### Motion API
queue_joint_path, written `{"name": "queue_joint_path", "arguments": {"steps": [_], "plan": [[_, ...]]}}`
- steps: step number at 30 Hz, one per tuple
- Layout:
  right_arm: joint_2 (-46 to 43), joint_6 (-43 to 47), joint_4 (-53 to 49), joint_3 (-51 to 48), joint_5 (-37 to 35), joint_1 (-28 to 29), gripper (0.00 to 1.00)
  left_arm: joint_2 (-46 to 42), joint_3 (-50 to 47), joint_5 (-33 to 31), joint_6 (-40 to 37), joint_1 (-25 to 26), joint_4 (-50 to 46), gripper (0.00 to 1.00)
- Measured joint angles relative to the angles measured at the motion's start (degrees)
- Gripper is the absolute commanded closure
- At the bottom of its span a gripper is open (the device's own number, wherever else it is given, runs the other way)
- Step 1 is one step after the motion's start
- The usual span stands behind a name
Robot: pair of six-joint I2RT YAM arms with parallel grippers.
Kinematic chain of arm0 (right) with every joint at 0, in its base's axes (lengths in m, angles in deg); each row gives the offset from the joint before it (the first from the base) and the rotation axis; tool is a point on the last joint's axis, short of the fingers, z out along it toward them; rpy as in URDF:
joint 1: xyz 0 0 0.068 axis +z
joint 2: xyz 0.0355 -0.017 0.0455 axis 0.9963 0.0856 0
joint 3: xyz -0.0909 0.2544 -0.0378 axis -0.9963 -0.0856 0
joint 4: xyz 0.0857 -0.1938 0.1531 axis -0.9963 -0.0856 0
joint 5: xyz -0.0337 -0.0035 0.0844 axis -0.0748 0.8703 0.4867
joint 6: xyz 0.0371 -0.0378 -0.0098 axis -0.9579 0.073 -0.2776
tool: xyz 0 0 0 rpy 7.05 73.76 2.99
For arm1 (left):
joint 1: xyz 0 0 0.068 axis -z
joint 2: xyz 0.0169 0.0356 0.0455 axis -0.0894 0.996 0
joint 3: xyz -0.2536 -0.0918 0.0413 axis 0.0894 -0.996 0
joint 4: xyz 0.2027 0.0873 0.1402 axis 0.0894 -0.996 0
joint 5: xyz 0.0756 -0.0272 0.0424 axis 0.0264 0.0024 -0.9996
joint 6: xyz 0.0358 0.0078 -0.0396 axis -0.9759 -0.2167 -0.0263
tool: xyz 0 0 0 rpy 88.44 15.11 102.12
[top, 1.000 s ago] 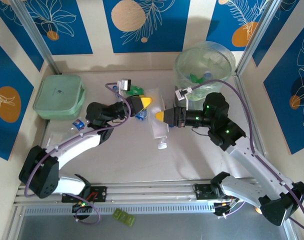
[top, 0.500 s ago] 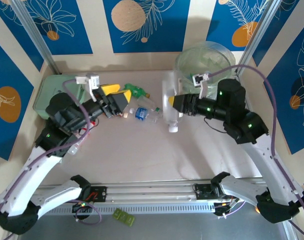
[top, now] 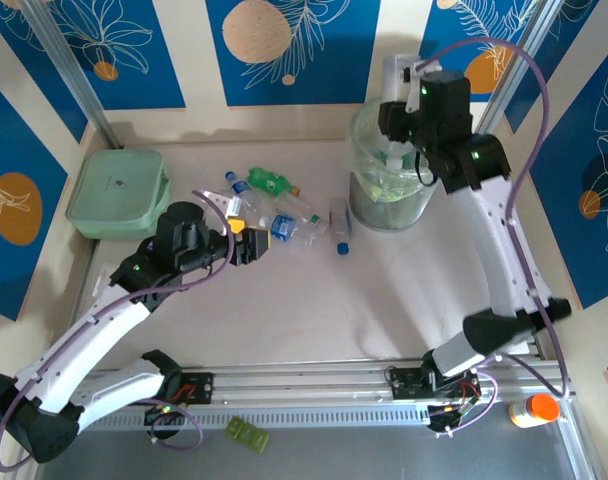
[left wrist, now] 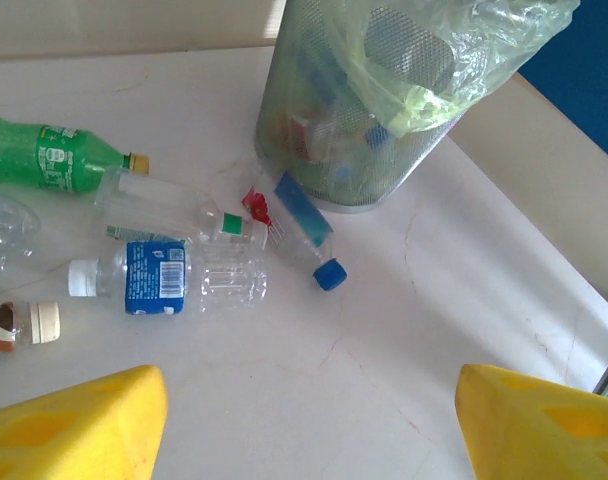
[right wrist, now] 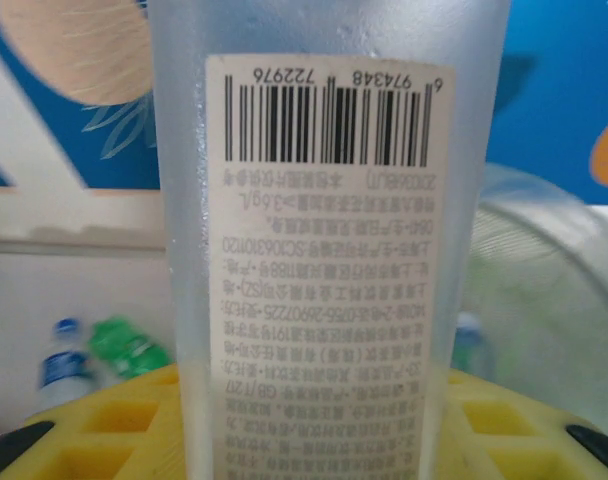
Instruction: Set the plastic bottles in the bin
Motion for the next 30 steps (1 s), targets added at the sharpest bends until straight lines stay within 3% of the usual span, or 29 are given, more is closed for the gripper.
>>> {"name": "queue_joint_path", "arguments": {"steps": [4,12,23,30], "plan": [[10.1,2.34,0.04,9.11,-3.1,-2.95,0.68,-0.74,-0.7,0.04,-0.17,0.0,1.27,0.25],[23.26,0.15,-6.56,16.96,-2.78,-7.67,0.71,-1.14,-1.84,0.02,-0.17,0.46,1.79,0.25],[26.62,-4.39,-13.49,12.7,0.24,-7.96,0.71,-1.49,-1.95,-1.2,-0.2,1.03,1.77,0.23],[34.93,-5.18,-16.57,16.26,2.89,-9.44,0.66,-1.49,-1.95,-2.4,-0.24,1.03,1.75,0.22]]}}
